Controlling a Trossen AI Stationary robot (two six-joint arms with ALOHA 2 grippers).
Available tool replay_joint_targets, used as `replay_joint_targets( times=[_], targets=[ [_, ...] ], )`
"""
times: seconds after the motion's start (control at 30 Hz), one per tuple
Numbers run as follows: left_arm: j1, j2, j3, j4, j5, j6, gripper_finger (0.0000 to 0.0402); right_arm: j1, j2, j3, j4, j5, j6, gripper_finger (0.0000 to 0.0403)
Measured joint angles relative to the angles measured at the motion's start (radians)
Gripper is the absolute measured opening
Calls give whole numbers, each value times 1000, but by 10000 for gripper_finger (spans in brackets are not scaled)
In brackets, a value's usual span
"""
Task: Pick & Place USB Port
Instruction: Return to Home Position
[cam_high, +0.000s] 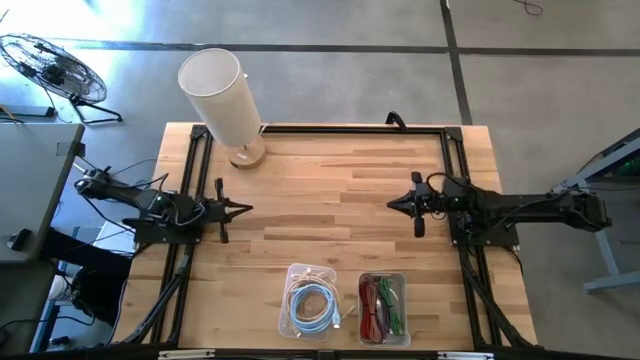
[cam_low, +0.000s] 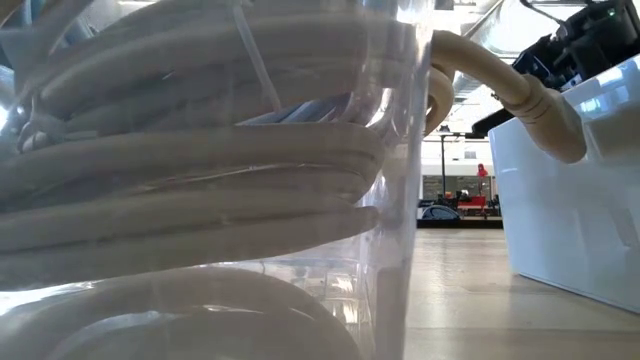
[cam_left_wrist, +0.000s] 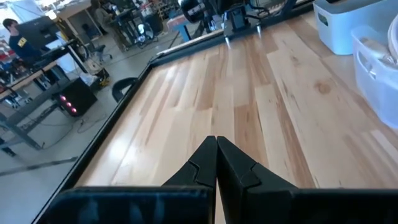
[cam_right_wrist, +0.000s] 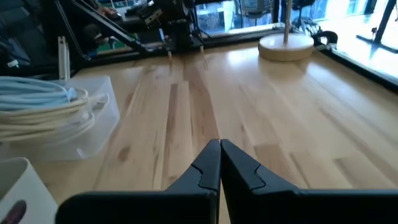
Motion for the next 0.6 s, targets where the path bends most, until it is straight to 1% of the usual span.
replay_joint_targets(
  times=[0.17, 0.3, 0.43, 0.6],
  targets=[
    [0, -51, -26, 26, 7, 12, 0, 0, 0, -23, 14, 10, 18, 0],
    [0, -59, -27, 21, 21, 53, 0, 0, 0, -34, 32, 20, 11, 0],
    [0, -58, -28, 17, 23, 76, 0, 0, 1, -74, 43, 33, 29, 0],
    [0, -58, -29, 13, 32, 86, 0, 0, 0, -74, 48, 34, 15, 0]
  ],
)
